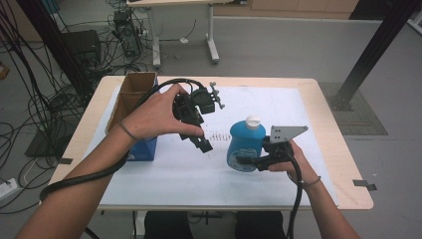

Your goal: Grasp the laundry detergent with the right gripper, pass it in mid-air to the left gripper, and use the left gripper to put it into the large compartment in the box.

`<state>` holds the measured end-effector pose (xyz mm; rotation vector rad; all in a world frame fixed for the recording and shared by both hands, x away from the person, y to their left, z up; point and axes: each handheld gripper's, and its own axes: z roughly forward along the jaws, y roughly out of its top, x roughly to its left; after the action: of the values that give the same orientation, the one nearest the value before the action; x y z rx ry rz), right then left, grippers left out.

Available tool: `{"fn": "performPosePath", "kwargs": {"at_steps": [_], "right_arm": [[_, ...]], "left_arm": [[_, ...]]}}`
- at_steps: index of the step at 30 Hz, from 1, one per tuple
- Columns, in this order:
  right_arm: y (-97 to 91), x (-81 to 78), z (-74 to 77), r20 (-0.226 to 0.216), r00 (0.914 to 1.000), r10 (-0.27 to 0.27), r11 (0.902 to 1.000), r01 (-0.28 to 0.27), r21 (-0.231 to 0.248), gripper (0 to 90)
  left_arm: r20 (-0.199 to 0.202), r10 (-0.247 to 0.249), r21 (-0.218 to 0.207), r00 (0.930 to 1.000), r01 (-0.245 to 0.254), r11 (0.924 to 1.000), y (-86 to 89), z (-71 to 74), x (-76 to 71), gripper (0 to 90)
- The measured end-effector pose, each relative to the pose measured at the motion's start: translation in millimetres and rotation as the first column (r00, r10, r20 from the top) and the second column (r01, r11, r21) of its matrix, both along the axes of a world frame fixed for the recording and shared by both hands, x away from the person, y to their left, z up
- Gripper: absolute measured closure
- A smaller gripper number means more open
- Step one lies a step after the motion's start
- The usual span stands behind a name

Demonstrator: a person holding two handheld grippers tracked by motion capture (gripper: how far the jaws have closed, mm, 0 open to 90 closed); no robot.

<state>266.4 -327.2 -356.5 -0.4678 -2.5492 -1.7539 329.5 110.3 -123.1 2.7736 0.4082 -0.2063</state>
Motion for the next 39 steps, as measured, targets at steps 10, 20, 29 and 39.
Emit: {"fn": "performPosePath", "kwargs": {"at_steps": [10,20,29,39], "right_arm": [[20.2,6.4,2.4,-0.001,0.998,0.063,0.9978,-0.063,-0.022,42.0],[39.5,11.1,3.4,0.0,0.9929,0.119,0.9924,-0.119,-0.032,42.0],[50.5,10.6,3.5,0.002,0.9893,0.146,0.9889,-0.146,-0.03,42.0],[57.6,10.4,3.9,0.005,0.9862,0.166,0.9856,-0.165,-0.036,42.0]], "left_arm": [[0.018,-0.043,0.022,0.9989,0.042,0.9989,-14.6,3.7,-5.2,8.1],[0.021,-0.075,0.04,0.997,0.074,0.9964,-31.0,2.8,-11.1,8.1],[0.026,-0.094,0.063,0.9953,0.092,0.9938,-44.6,0.9,-12.8,8.1],[0.024,-0.128,0.095,0.9915,0.125,0.9876,-61.1,-1.2,-12.9,8.1]]}}
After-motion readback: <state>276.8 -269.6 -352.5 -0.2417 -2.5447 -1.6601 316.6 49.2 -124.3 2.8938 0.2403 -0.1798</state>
